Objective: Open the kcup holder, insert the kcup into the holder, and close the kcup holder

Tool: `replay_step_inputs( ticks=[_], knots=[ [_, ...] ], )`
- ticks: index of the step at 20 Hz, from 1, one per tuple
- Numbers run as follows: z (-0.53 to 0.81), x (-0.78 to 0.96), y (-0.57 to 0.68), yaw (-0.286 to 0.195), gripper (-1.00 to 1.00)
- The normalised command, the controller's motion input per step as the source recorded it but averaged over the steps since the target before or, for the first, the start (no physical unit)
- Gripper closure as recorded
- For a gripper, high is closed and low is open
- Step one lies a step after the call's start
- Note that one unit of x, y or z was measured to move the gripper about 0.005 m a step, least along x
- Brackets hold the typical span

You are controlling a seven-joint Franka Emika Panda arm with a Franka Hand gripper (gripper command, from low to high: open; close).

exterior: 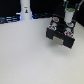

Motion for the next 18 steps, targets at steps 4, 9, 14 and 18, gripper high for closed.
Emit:
replay_step_inputs(
  ticks=[4,9,14,18],
  knots=[
    [-0.19,-0.17,0.06,0.083,1.0],
    [-0.22,-0.15,0.08,0.084,1.0],
    [-0.29,-0.23,0.03,0.08,1.0],
    [-0.28,-0.15,-0.04,0.047,1.0]
  ],
)
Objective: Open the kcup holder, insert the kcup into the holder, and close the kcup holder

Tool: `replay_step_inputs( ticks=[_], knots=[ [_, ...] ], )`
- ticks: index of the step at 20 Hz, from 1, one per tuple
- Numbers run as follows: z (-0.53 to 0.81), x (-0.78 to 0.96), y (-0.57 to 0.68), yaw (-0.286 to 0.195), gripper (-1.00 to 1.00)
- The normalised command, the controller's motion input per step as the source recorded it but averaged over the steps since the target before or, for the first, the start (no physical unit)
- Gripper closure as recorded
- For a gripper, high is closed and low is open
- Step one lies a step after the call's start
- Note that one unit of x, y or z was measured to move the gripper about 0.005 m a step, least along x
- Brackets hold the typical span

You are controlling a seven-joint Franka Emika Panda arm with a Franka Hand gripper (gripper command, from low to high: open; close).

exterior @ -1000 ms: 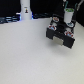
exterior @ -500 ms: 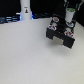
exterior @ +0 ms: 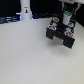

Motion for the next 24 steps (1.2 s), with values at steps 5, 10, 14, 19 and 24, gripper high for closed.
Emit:
replay_step_inputs(
  ticks=[5,10,14,19,24],
  knots=[
    [-0.16,-0.09,-0.04,0.027,1.0],
    [0.02,-0.15,-0.21,-0.038,1.0],
    [0.13,-0.24,-0.37,-0.069,1.0],
    [0.0,-0.08,-0.17,-0.019,1.0],
    [-0.2,-0.04,-0.04,0.02,1.0]
  ],
)
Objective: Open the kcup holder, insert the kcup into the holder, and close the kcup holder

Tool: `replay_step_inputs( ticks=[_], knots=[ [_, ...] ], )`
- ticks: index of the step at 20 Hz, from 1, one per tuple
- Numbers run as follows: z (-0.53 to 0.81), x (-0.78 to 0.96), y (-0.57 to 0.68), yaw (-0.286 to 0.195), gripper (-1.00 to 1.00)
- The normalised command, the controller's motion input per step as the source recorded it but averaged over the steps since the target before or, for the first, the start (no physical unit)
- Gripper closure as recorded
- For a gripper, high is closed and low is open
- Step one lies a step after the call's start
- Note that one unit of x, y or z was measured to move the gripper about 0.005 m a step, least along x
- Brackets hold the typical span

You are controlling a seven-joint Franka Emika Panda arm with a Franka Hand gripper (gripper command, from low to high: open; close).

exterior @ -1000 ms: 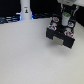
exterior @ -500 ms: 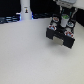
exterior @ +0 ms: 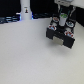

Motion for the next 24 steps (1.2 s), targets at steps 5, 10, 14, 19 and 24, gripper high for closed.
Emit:
replay_step_inputs(
  ticks=[5,10,14,19,24],
  knots=[
    [-0.05,-0.01,-0.04,0.01,1.0],
    [0.13,0.03,-0.16,-0.035,1.0],
    [0.06,0.11,-0.1,-0.03,1.0],
    [-0.06,0.01,-0.16,0.007,1.0],
    [-0.2,0.0,-0.02,0.018,1.0]
  ],
)
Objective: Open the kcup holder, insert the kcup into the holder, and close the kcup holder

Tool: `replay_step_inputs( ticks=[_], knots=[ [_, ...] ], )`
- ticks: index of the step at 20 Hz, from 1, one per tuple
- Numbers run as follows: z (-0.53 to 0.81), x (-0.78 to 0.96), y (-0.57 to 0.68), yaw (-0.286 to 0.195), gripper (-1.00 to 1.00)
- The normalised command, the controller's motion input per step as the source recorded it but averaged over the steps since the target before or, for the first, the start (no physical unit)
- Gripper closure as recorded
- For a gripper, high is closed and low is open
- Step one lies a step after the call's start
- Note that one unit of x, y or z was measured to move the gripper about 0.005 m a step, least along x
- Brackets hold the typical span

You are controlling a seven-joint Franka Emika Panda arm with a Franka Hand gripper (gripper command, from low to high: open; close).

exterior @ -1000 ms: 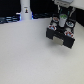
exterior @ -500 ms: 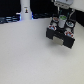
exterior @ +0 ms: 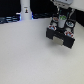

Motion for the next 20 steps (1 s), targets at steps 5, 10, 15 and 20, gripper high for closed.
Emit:
replay_step_inputs(
  ticks=[5,10,15,20],
  knots=[
    [-0.21,0.04,0.01,0.017,1.0],
    [-0.2,0.1,0.07,0.019,1.0],
    [-0.22,0.05,0.07,0.035,1.0],
    [-0.13,0.0,0.07,0.061,1.0]
  ],
)
